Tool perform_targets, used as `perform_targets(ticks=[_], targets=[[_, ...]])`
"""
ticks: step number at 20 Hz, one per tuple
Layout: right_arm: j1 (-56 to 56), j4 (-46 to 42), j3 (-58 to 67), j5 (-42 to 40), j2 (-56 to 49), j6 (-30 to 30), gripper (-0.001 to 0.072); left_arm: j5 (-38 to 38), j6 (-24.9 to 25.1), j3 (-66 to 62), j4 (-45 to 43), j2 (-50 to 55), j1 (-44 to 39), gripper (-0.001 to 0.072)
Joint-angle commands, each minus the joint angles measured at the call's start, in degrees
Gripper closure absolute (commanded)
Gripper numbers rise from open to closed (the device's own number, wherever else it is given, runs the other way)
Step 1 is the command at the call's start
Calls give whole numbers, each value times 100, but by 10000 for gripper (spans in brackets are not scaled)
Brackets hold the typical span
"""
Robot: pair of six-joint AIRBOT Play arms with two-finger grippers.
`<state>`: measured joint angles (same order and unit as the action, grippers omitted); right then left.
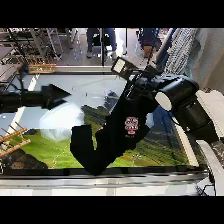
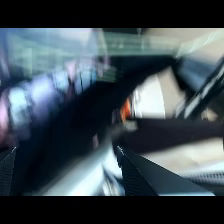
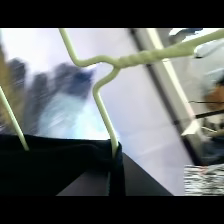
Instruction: Fold the clothes and pants, and hang the long-sleeved shirts on hangers.
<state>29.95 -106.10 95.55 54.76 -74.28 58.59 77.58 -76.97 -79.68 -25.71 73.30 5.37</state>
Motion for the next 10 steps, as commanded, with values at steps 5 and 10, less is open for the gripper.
perform_targets(ticks=[5,10], targets=[[-98,-258,15,-490,109,173,677,-800,-1823,-24,-216,562,-1410,3],[-98,-240,15,-492,114,151,677,-1261,-1923,-31,1246,1547,-1864,4]])
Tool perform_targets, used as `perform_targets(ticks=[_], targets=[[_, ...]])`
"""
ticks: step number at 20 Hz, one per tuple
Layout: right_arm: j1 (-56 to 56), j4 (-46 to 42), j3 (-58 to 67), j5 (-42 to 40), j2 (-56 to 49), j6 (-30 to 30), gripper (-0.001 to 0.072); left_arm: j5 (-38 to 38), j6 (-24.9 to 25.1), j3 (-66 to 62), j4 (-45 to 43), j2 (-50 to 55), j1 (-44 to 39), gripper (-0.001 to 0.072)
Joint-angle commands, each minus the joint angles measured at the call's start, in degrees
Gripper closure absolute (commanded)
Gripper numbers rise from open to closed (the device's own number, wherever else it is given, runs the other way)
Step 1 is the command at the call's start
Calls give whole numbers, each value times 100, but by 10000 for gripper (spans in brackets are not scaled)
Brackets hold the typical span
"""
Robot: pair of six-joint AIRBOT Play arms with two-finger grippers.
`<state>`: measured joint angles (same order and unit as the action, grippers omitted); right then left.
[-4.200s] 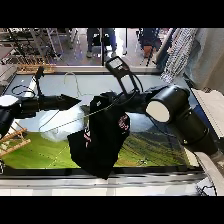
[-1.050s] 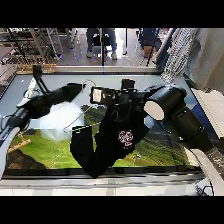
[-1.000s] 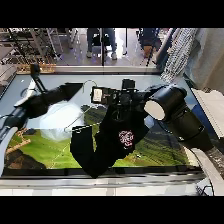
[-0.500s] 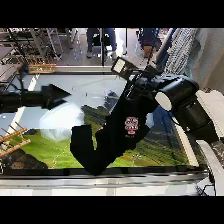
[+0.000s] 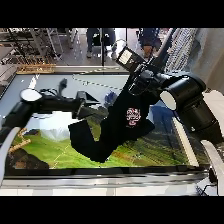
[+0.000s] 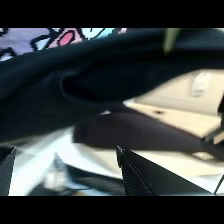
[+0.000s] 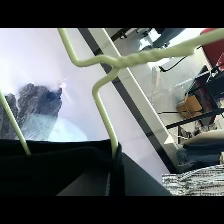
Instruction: Fold the clothes and pants, and hang the long-sleeved shirts on hangers.
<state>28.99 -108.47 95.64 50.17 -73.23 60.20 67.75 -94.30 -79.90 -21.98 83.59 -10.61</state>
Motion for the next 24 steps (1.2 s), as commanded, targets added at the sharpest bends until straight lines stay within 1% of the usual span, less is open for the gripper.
perform_targets(ticks=[1,3,5,9,10,11,12,13,14,15,16,20,21,22,23,24], targets=[[0,2,7,-33,11,-127,677,-229,-164,-11,1200,715,-323,5],[-2,0,7,-35,17,-291,677,-221,-168,-61,1539,1054,-442,5],[0,2,7,-37,24,-291,676,-221,-170,-157,1792,1298,-503,5],[-2,7,7,-44,24,-291,676,-116,13,-444,1860,1436,-660,7],[-2,4,7,-59,24,-289,676,-2,87,-442,1832,1438,-732,29],[-2,2,7,-85,24,-289,676,133,87,-442,1711,1438,-809,155],[-2,2,7,-107,24,-286,676,319,92,-442,1600,1438,-894,253],[-2,0,7,-125,24,-286,676,479,203,-442,1556,1438,-966,270],[-2,-2,7,-131,24,-286,676,656,450,-442,1556,1438,-1036,270],[-2,-2,7,-131,24,-286,676,809,590,-439,1541,1438,-1099,286],[-2,-2,7,-131,24,-286,676,916,612,-439,1478,1438,-1154,304],[-2,0,7,-129,24,-282,676,925,605,-439,876,1443,-1261,305],[-2,0,7,-131,24,-280,676,879,605,-439,721,1443,-1259,371],[-2,0,7,-131,24,-273,676,787,605,-439,575,1443,-1226,555],[-2,2,7,-129,24,-245,676,682,610,-439,505,1443,-1193,641],[-2,7,7,-125,26,-208,676,535,612,-439,455,1443,-1143,656]])
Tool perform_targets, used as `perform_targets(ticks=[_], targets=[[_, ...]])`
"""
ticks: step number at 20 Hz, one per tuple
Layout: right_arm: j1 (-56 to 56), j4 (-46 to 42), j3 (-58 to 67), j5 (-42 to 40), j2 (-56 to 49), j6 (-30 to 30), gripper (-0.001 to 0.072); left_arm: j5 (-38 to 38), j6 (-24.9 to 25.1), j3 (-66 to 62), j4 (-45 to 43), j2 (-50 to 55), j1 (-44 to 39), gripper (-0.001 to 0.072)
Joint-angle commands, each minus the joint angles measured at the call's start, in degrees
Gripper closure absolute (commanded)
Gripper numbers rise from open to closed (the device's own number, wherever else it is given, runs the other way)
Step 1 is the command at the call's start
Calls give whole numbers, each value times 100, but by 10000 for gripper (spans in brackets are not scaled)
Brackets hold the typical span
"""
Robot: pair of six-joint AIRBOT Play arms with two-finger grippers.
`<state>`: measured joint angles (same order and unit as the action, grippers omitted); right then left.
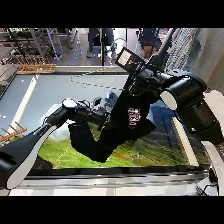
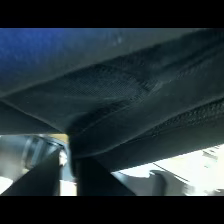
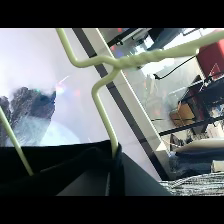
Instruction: Fold the clothes and pants, and hang the long-sleeved shirts on hangers.
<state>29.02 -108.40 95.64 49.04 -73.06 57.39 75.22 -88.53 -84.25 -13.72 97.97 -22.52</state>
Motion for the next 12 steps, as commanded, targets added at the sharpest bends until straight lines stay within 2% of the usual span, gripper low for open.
perform_targets(ticks=[1,5,9,12], targets=[[-4,9,7,4,9,129,676,-354,101,-4,-376,4,111,693],[-13,11,7,507,7,345,677,-876,490,-4,-365,-136,608,695],[-280,17,7,535,7,1158,678,-1150,935,-4,-365,-564,1281,695],[-422,42,7,680,7,1200,678,-1714,975,-4,-380,-758,1784,697]])
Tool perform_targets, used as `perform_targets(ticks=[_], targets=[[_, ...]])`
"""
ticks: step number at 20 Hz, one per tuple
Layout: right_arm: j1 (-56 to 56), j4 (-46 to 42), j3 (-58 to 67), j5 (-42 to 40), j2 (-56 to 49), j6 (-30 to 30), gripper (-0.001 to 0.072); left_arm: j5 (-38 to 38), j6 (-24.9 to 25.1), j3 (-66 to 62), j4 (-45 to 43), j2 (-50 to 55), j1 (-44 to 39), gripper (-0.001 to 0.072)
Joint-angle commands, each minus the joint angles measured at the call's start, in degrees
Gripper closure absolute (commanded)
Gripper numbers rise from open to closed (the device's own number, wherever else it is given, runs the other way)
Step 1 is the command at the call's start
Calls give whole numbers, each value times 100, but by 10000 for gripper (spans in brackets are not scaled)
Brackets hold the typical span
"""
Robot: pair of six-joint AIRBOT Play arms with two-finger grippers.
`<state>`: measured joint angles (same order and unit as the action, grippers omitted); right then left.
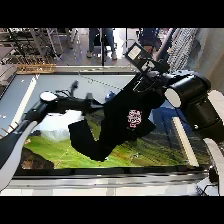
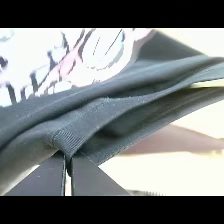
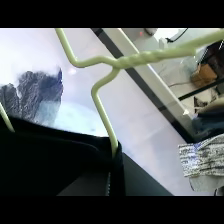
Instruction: Fold the clothes and pants, and hang the long-sleeved shirts on hangers.
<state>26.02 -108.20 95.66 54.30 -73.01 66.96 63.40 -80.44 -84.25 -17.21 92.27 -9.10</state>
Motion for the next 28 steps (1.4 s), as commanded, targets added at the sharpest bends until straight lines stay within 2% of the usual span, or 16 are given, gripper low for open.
perform_targets(ticks=[1,9,12,16,28], targets=[[-120,50,4,168,2,240,678,-702,164,-4,-33,-186,581,698],[-120,654,4,273,2,-74,678,-1410,192,-7,-15,-177,894,699],[-120,772,4,459,2,-389,678,-1458,186,-7,-13,-177,892,699],[-120,1755,4,459,2,-1134,678,-1552,111,-7,-15,-175,822,699],[-120,2371,4,535,2,-1565,678,-1572,76,-7,280,-9,820,699]])
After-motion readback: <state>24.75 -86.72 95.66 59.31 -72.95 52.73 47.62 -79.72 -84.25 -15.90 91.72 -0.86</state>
